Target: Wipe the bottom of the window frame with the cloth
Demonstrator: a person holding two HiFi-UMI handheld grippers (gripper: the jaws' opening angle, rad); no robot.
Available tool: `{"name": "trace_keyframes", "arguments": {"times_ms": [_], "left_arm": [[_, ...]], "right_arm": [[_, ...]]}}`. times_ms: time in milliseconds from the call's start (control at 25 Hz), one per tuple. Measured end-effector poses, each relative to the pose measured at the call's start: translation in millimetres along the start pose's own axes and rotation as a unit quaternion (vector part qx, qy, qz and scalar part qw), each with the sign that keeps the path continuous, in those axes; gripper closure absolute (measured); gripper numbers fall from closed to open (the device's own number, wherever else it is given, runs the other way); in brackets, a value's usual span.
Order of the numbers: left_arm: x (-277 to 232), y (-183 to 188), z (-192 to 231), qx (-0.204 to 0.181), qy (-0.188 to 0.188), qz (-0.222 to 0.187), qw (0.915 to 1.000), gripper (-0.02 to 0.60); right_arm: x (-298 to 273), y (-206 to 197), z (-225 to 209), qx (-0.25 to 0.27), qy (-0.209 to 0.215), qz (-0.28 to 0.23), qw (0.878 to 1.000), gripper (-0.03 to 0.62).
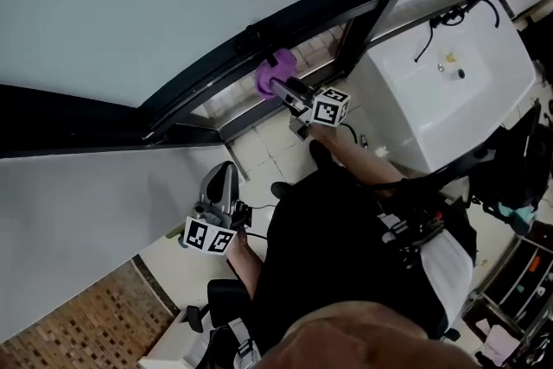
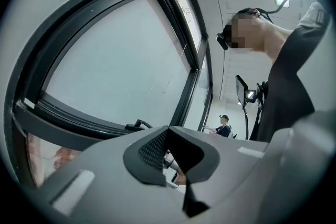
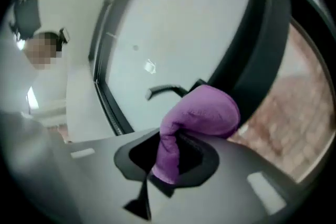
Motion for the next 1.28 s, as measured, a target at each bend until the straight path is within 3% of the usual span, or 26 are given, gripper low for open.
{"name": "trace_keyframes", "arguments": {"times_ms": [160,320,440,840,1080,1200,1280], "left_arm": [[-6,-8,-13,0.0,0.004,0.013,0.9999,0.581],[-6,-6,-18,-0.006,0.011,0.019,0.9997,0.581],[-4,-5,-20,-0.009,0.02,0.02,0.9996,0.581],[-4,-5,-11,-0.006,0.022,0.027,0.9994,0.581],[-18,-6,-2,-0.005,0.001,0.04,0.9992,0.581],[-25,-7,-1,-0.004,-0.009,0.042,0.9991,0.581],[-29,-7,-3,-0.005,-0.017,0.043,0.9989,0.581]], "right_arm": [[-43,25,6,0.199,-0.048,-0.018,0.979,0.53],[-79,35,6,0.272,-0.095,-0.024,0.957,0.53],[-83,36,5,0.317,-0.106,-0.029,0.942,0.53],[-34,29,28,0.407,-0.076,0.01,0.91,0.531],[36,38,94,0.403,-0.012,-0.011,0.915,0.531],[44,63,91,0.39,-0.041,0.004,0.92,0.531],[31,88,80,0.415,-0.069,0.014,0.907,0.53]]}}
Point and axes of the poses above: the fingertips, and each gripper's own axes: x backward along the fingers, z to its left, y out of its top, the point moved 9 cm from there along x, backward along the fingers, and after that the axes turned 5 degrees about x, right-handed, at the moved point
